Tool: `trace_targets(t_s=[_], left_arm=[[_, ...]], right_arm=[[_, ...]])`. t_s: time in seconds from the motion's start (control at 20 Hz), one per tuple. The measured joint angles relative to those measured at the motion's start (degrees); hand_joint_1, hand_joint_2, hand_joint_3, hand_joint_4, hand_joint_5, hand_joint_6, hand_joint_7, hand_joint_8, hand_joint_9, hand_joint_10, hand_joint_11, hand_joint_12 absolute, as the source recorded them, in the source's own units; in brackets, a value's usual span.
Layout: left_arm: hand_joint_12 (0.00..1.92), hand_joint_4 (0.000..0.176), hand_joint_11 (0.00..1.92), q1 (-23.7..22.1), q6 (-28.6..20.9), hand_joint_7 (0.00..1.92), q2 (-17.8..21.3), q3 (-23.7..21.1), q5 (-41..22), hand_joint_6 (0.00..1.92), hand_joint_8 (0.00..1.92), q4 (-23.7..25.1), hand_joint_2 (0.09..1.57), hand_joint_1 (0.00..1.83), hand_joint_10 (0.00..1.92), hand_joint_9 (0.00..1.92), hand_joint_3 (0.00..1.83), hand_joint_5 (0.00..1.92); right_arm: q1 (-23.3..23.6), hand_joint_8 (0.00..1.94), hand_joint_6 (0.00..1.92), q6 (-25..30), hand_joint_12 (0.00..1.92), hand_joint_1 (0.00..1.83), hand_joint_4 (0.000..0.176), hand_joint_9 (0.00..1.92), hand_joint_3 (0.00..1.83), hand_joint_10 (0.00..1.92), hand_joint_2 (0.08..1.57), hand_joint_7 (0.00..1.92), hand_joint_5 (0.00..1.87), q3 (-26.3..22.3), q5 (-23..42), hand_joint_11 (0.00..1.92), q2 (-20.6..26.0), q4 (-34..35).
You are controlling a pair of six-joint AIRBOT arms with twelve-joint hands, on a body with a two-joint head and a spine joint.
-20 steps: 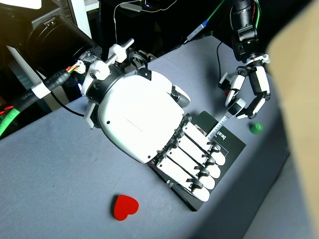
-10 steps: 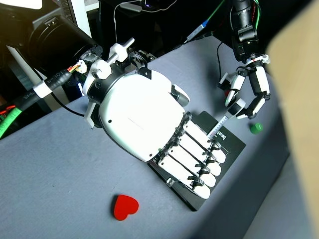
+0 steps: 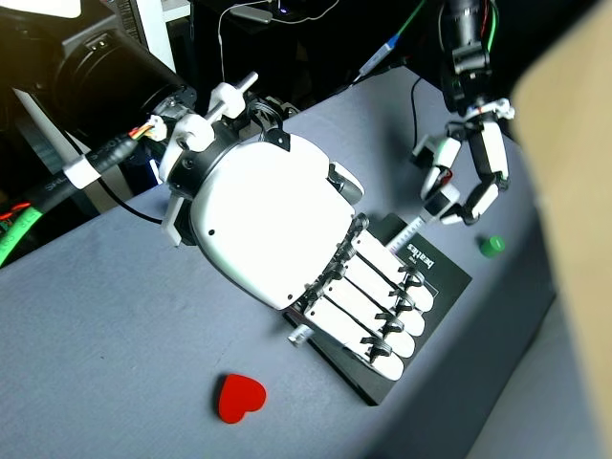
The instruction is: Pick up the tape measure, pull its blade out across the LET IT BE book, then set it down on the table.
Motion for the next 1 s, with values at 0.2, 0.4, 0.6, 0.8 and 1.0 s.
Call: trace_targets(t_s=[0.2,0.4,0.6,0.8,1.0], left_arm=[[1.08,0.0,0.99,0.11,1.86,0.92,5.95,-8.57,1.9,0.75,1.06,-0.96,1.11,1.38,1.25,0.97,0.0,0.99],[1.06,0.0,0.98,0.61,3.37,0.9,9.97,-14.67,1.84,0.7,1.08,-2.03,1.11,1.38,1.26,0.95,0.0,1.04],[1.09,0.0,0.98,2.64,5.33,0.97,14.03,-20.13,1.25,0.69,1.01,-7.5,1.1,1.38,1.26,0.95,0.0,1.02],[1.09,0.0,0.98,9.57,7.39,0.98,14.16,-24.28,-1.97,0.69,1.0,-11.23,1.1,1.38,1.26,0.95,0.0,1.01],[1.08,0.0,0.99,14.16,7.5,0.97,11.65,-25.0,-5.09,0.73,0.99,-14.14,1.1,1.38,1.22,0.98,0.0,0.99]], right_arm=[[-0.22,0.0,0.0,-0.61,0.08,0.1,0.0,0.0,0.0,0.0,1.08,0.0,0.0,-0.83,0.0,0.01,0.04,-0.2],[-0.66,0.0,0.0,-1.01,0.12,0.07,0.0,0.0,0.01,0.0,1.12,0.0,0.0,-1.4,0.2,0.0,0.07,-1.64],[-0.83,0.0,0.0,-0.98,0.13,0.08,0.0,0.0,0.0,0.0,1.12,0.0,0.0,-1.57,0.11,0.0,0.24,-1.66],[-0.94,0.0,0.0,-0.98,0.13,0.08,0.0,0.0,0.0,0.0,1.12,0.0,0.0,-1.97,0.11,0.0,0.35,-2.19],[-1.18,0.0,0.0,-0.96,0.13,0.07,0.0,0.0,0.0,0.0,1.12,0.0,0.0,-2.05,0.35,0.0,0.33,-2.23]])
